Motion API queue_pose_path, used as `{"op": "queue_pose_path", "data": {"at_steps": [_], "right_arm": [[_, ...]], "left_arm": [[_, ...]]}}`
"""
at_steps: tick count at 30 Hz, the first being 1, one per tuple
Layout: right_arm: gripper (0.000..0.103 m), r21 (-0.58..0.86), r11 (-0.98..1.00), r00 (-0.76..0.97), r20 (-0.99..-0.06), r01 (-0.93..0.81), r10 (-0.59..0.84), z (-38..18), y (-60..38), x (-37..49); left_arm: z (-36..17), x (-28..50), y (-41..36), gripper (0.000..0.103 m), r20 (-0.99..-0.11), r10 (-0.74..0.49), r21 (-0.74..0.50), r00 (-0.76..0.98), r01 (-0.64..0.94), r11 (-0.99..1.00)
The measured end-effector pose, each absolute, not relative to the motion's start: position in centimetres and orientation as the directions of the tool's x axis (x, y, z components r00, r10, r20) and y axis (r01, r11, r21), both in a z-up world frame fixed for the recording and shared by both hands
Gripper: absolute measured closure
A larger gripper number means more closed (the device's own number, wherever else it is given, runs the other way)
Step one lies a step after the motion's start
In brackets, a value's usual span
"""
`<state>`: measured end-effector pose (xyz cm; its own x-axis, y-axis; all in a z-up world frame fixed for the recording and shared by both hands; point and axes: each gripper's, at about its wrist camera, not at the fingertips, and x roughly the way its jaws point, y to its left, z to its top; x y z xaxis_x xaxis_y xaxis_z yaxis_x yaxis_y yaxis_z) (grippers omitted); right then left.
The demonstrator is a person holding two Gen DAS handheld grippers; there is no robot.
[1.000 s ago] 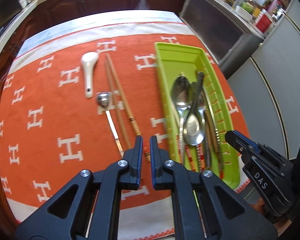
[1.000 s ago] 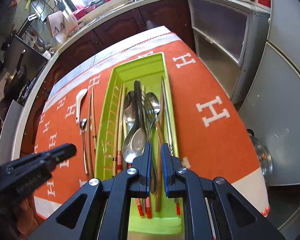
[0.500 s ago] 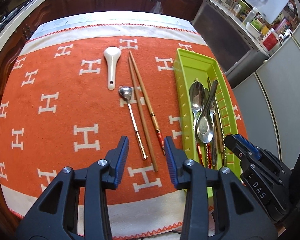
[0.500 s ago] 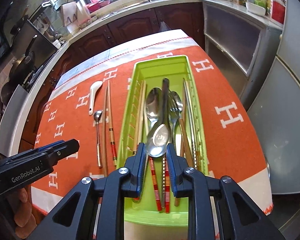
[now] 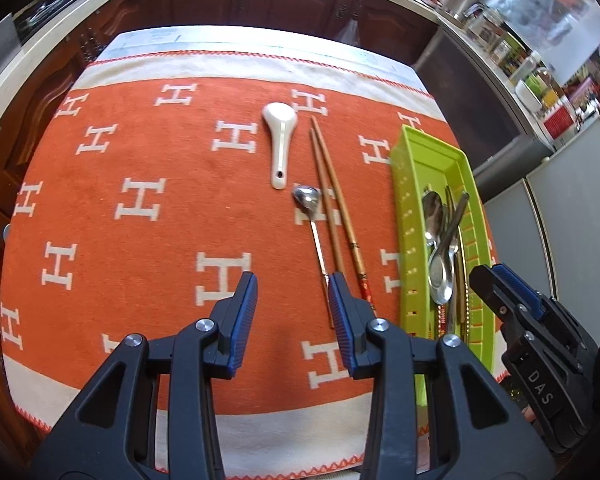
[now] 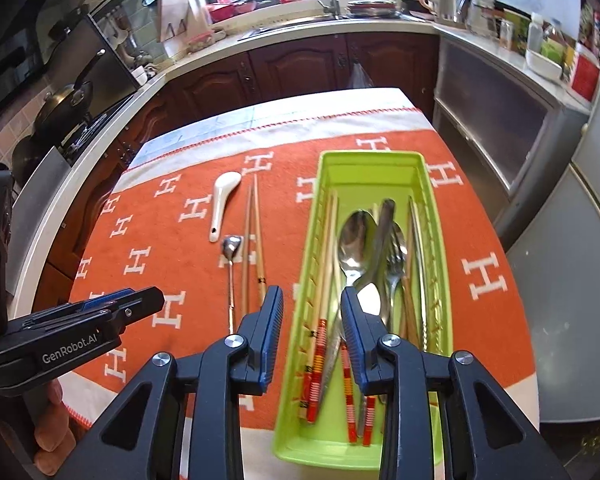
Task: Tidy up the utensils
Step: 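Grasp the white ceramic spoon with the left tool while the right tool grasps a wooden chopstick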
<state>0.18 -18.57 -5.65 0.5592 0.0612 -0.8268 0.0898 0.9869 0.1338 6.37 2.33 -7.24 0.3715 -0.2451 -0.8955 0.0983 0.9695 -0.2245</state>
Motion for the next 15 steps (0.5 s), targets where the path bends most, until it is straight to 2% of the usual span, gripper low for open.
{"op": "queue_pose_path", "data": {"at_steps": [15], "right_arm": [[0.069,0.093,0.996,0.56,-0.826,0.016,0.068,-4.9,-15.3,4.2]], "left_arm": [[-7.9,8.2,6.4,0.07,-0.895,-0.169,-0.188,0.414,-0.004,0.982]]}}
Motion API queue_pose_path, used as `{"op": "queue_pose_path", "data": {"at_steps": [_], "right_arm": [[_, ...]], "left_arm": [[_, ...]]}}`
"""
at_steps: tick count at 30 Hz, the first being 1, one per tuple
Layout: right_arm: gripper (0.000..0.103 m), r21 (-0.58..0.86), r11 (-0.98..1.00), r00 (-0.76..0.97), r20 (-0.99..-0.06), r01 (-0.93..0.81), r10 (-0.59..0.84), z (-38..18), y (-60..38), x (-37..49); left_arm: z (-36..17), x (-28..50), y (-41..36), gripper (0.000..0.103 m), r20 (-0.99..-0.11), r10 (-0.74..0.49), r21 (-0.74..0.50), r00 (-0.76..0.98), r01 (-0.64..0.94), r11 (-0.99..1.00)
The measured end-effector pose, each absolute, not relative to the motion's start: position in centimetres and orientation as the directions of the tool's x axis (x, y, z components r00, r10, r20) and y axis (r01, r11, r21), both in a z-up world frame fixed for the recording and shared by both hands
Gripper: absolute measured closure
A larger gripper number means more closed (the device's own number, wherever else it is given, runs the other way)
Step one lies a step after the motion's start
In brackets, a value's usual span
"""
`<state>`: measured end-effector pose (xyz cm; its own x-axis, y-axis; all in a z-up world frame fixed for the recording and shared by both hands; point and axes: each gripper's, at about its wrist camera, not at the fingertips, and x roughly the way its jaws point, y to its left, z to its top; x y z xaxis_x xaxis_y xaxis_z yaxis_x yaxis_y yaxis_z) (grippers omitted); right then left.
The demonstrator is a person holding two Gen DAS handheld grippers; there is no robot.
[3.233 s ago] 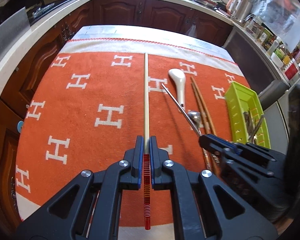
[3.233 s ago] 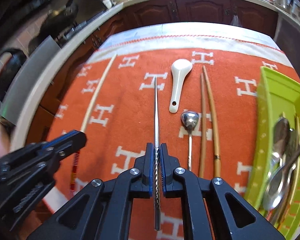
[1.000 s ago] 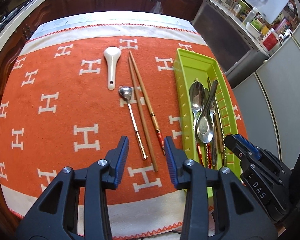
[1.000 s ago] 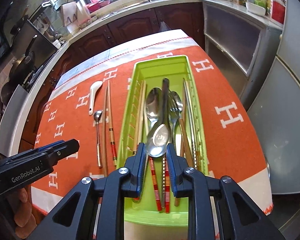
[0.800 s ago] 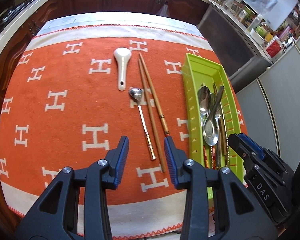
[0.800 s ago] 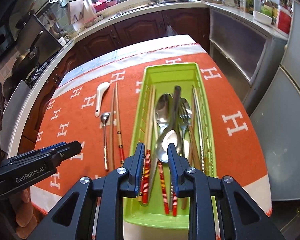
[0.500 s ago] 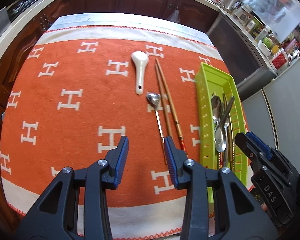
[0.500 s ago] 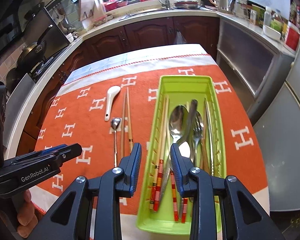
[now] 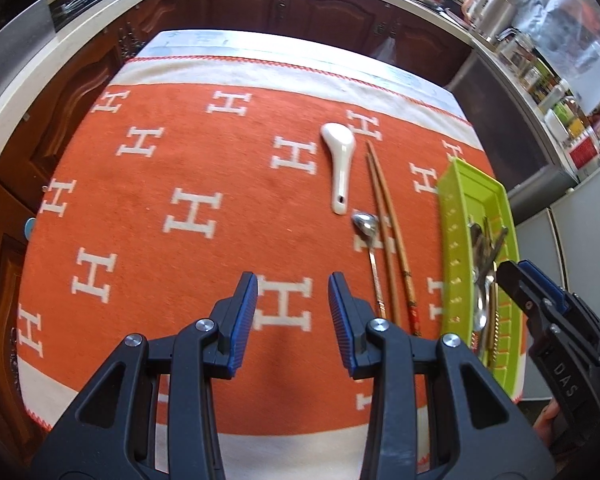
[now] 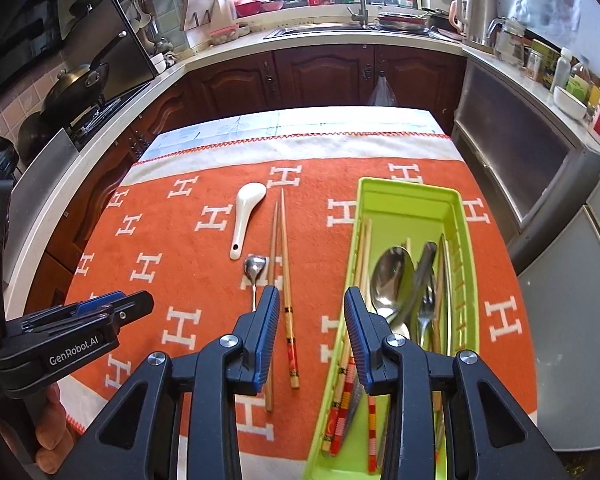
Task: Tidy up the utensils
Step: 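Grasp the white ceramic spoon with the left tool while the right tool grasps a wooden chopstick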
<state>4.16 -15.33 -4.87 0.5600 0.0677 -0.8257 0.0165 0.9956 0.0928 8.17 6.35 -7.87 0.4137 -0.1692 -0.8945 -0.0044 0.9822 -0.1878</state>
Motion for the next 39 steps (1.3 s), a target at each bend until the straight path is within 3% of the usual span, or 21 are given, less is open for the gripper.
{"op": "queue_pose_path", "data": {"at_steps": [14,20,27,34,39], "right_arm": [[0.069,0.199,0.98,0.482,-0.857,-0.022,0.185,-7.4,-13.8,11.8],[0.07,0.265,0.964,0.395,-0.885,-0.006,0.245,-11.4,-13.6,16.9],[0.084,0.259,0.966,0.31,-0.918,-0.006,0.248,-15.1,-13.8,21.1],[0.086,0.191,0.981,0.246,-0.949,-0.042,0.195,-17.7,-13.1,22.3],[0.096,0.146,0.986,0.253,-0.954,-0.077,0.162,-18.4,-12.4,21.9]], "left_arm": [[-9.3,12.7,7.6,0.07,-0.879,-0.197,-0.196,0.433,0.048,0.979],[-11.1,16.3,6.6,0.07,-0.882,-0.285,-0.269,0.375,0.095,0.958],[-13.1,21.1,4.6,0.07,-0.886,-0.33,-0.311,0.327,0.11,0.944],[-15.6,24.0,2.9,0.07,-0.903,-0.328,-0.313,0.279,0.098,0.945],[-16.3,24.7,2.2,0.069,-0.899,-0.331,-0.314,0.287,0.106,0.944]]}}
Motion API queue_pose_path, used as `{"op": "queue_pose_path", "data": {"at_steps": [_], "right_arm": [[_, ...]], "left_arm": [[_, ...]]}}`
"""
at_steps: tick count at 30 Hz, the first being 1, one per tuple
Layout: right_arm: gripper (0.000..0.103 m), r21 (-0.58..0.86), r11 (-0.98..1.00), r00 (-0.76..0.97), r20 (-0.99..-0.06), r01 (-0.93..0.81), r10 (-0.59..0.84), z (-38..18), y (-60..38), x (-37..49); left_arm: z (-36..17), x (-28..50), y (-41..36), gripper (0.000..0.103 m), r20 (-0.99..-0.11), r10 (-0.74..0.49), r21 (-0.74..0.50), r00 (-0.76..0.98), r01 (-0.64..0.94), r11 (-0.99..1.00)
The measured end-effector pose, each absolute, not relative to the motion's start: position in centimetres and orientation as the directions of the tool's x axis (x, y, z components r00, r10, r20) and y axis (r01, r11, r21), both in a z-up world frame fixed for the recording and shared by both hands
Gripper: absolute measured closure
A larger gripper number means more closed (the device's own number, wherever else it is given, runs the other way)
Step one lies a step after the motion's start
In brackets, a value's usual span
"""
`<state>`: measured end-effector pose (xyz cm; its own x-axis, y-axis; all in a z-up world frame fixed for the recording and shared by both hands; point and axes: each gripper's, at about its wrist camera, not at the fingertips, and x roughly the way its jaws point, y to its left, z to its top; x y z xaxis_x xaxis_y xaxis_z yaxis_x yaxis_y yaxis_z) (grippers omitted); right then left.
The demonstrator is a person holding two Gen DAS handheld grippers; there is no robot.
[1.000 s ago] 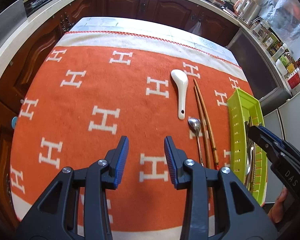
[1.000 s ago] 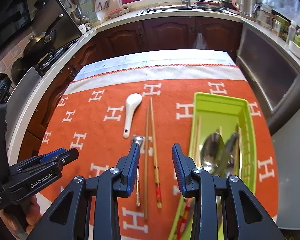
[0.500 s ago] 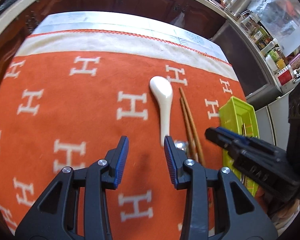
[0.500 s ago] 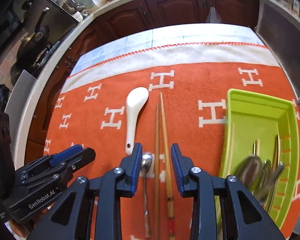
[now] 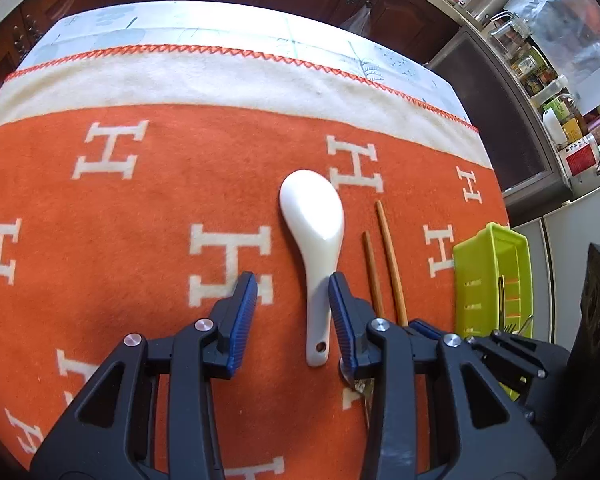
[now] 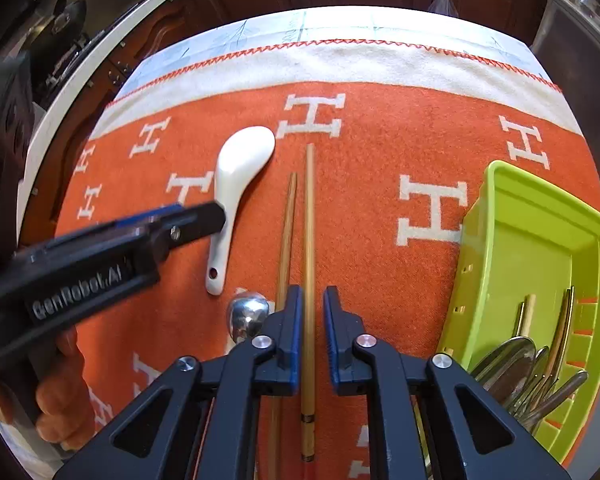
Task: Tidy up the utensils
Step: 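Grasp the white ceramic spoon with the left tool while the right tool grasps a wooden chopstick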
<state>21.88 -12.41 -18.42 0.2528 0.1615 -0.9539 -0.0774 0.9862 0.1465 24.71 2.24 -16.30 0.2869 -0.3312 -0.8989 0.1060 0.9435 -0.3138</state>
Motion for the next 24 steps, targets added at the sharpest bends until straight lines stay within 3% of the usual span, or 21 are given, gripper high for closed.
{"op": "queue_pose_path", "data": {"at_steps": [11,21,23,24], "right_arm": [[0.097,0.168,0.982,0.28,-0.942,-0.089,0.187,-18.4,-12.3,20.4],[0.097,0.204,0.975,0.287,-0.933,-0.083,0.219,-18.3,-12.6,20.2],[0.097,0.216,0.973,0.289,-0.93,-0.077,0.229,-18.2,-12.7,20.1],[0.097,0.223,0.972,0.289,-0.928,-0.076,0.235,-18.2,-12.9,20.0]], "left_arm": [[-16.5,25.3,0.4,0.068,-0.877,-0.321,-0.293,0.359,0.13,0.947],[-16.8,25.2,1.0,0.066,-0.843,-0.383,-0.361,0.379,0.131,0.923],[-17.0,25.2,1.0,0.087,-0.84,-0.393,-0.373,0.374,0.128,0.919],[-17.2,25.2,1.1,0.088,-0.835,-0.408,-0.39,0.369,0.124,0.912]]}}
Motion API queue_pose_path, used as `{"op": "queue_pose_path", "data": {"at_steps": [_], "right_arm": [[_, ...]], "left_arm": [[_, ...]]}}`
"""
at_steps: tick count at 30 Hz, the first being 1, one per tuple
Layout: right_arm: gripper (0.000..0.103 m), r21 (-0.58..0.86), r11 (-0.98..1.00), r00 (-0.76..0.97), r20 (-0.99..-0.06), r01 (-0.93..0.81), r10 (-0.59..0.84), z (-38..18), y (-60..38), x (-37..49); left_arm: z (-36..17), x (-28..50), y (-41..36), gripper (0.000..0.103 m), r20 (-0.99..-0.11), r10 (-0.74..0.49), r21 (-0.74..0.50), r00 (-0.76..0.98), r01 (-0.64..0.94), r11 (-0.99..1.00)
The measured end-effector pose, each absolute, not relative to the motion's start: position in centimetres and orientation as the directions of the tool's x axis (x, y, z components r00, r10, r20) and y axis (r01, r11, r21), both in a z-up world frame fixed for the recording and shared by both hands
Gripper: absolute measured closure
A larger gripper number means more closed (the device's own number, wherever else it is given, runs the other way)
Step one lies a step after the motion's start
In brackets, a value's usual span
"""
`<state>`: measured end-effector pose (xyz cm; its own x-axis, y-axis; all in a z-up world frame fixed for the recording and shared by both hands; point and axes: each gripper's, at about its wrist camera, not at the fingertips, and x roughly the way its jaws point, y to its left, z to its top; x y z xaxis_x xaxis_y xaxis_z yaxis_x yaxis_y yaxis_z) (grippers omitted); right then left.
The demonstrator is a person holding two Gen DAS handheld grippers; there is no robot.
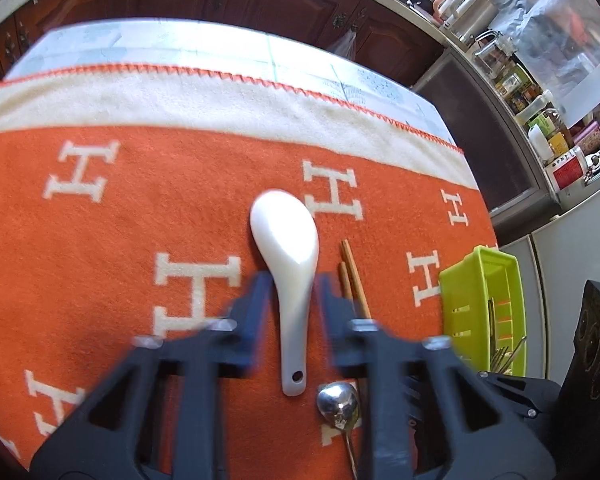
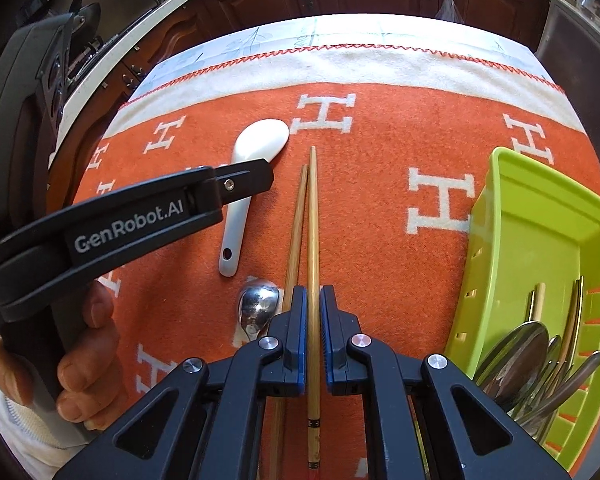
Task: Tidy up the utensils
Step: 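Grasp the white ceramic spoon with the left tool while the right tool grasps a wooden chopstick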
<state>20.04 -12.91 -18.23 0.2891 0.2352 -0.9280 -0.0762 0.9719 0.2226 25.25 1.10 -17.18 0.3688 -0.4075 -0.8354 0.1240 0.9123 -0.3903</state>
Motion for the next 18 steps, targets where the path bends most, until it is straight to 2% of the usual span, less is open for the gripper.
{"op": "queue_pose_path", "data": {"at_steps": [6,14,18], "right_arm": [[0.097,0.275,0.96,0.297,-0.913,-0.055,0.278,-17.9,-13.6,19.8],[0.097,0.369,0.929,0.339,-0.873,-0.015,0.352,-16.4,-15.9,18.7],[0.097,0.45,0.893,0.356,-0.837,0.02,0.414,-15.9,-17.6,18.0]], "left_arm": [[-17.3,24.8,0.9,0.091,-0.831,-0.405,-0.394,0.381,0.11,0.913],[-16.2,23.7,-0.1,0.093,-0.846,-0.314,-0.284,0.43,0.135,0.949],[-14.9,22.5,0.1,0.099,-0.839,-0.304,-0.265,0.451,0.15,0.953]]}}
